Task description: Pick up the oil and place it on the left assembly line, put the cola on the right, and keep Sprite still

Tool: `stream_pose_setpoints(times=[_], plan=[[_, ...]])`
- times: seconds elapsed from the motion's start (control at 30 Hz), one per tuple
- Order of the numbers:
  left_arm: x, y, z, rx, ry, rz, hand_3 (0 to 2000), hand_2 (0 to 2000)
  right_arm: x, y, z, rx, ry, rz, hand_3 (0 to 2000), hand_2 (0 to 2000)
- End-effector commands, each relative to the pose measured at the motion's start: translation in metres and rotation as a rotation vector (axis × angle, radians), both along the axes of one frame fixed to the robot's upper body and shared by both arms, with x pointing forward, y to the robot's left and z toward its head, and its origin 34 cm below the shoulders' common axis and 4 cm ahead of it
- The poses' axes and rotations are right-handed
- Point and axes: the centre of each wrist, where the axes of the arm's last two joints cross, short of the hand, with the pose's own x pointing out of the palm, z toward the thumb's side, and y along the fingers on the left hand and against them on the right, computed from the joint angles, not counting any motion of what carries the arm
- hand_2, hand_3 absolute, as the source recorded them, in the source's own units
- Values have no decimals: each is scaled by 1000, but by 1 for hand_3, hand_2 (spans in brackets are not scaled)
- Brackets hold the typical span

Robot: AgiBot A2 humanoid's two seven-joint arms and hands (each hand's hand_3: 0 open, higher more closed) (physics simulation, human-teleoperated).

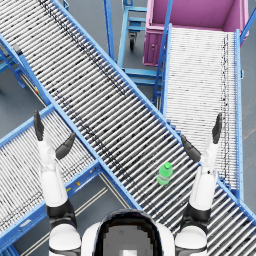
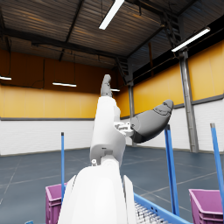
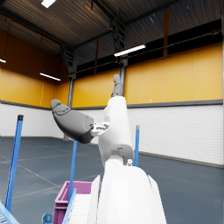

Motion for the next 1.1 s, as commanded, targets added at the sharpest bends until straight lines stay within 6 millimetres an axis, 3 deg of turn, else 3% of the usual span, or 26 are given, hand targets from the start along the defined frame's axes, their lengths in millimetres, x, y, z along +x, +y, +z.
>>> stream_pose_setpoints(times=[0.03,0.57,0.9,0.93,0.97,1.1], plan=[[-4,-4,3,11,-20,-11,0,0,0,1,4,-6,-14,4,0,0],[-7,-12,-11,8,21,-35,0,0,-1,10,-14,2,42,34,0,0],[-9,-15,-10,11,12,-44,0,0,-2,12,-2,-7,1,38,0,0],[-11,-16,-5,16,-8,-46,0,0,-2,12,-8,-1,23,39,0,0],[-11,-14,-4,15,-14,-41,0,0,-3,12,-1,-7,-5,37,0,0],[-11,-15,-8,11,2,-44,0,0,-3,13,-5,-3,10,41,0,0]])
